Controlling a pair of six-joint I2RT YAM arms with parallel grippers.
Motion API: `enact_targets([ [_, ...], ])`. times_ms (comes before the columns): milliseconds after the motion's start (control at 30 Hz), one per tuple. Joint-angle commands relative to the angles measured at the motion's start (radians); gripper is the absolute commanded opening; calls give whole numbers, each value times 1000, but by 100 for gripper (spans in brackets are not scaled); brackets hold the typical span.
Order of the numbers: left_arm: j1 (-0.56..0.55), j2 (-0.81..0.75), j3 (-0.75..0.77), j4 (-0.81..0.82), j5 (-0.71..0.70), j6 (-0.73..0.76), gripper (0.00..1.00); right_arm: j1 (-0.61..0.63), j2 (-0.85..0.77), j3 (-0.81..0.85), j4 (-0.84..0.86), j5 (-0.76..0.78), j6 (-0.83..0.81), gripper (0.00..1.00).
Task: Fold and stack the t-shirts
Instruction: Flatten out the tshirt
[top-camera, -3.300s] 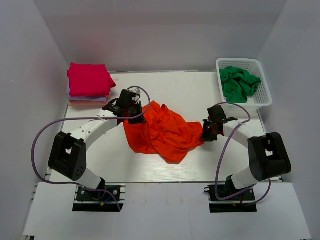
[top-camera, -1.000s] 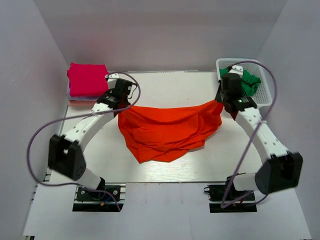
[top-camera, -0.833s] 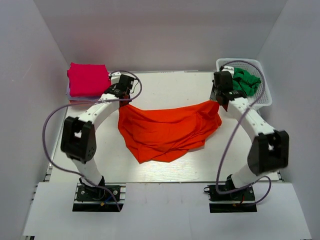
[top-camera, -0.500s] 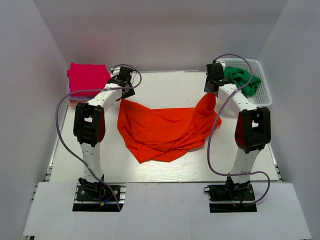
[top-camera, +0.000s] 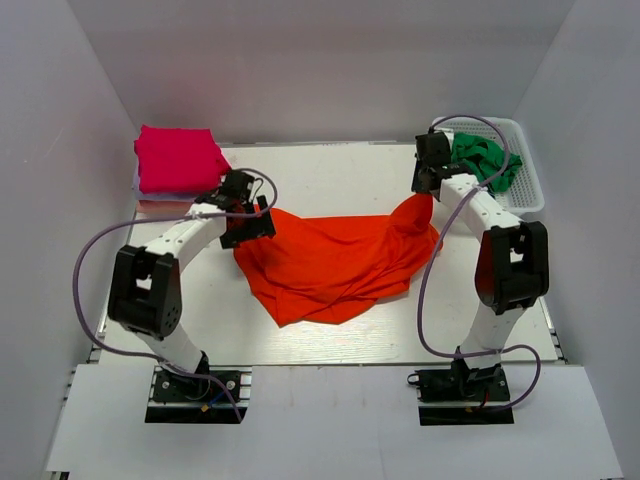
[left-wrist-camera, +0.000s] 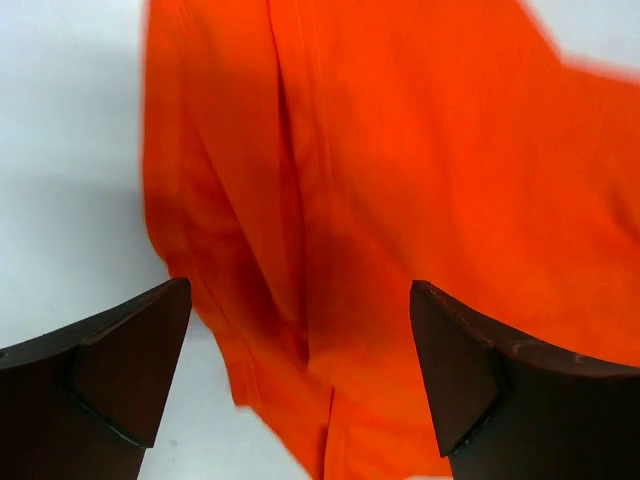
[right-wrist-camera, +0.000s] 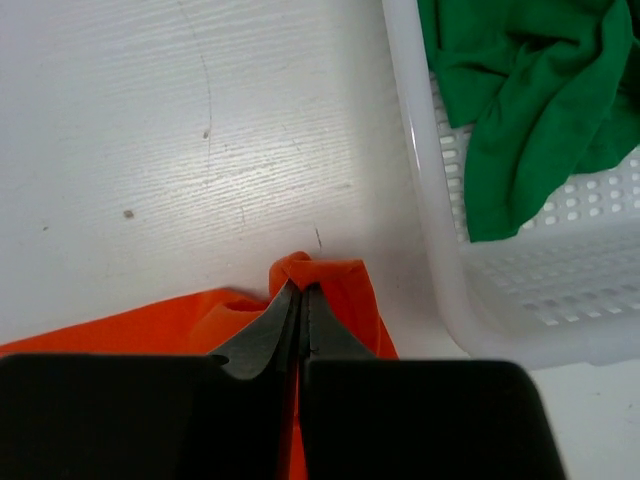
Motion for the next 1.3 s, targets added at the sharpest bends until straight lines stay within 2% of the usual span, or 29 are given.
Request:
enact_targets([
  [0,0,-92,-117,70,206,6,100,-2,-70,-23,4,6,-3,0],
  [133,0,-141,-245,220,338,-17,100,-3,-84,-31,-13,3,5,0],
  [400,0,-155,-334,330,398,-20,100,0,-106,-48,-24,13,13,0],
  [500,0,-155,-366,386,438,-29,96,-2,-107,-51,-28,16,17,0],
  [667,0,-175,-375,396,438,-29,91,-2,-99,-51,-33,10,25,0],
  [867,0,-177,-365,307,405,-20,87,-2,-96,-50,-42,4,28,0],
  [1000,0,-201,-388,349,405,-20,86,-3,-95,-54,-42,4,31,0],
  [1100,0,-178,-397,362,405,-20,81,-2,-95,-57,-45,3,34,0],
  [1133,0,-167,-397,362,405,-20,74,-3,-93,-56,-51,3,34,0],
  [1267,-9,-144,-406,385,418,-20,60,0,-95,-51,-56,7,34,0],
])
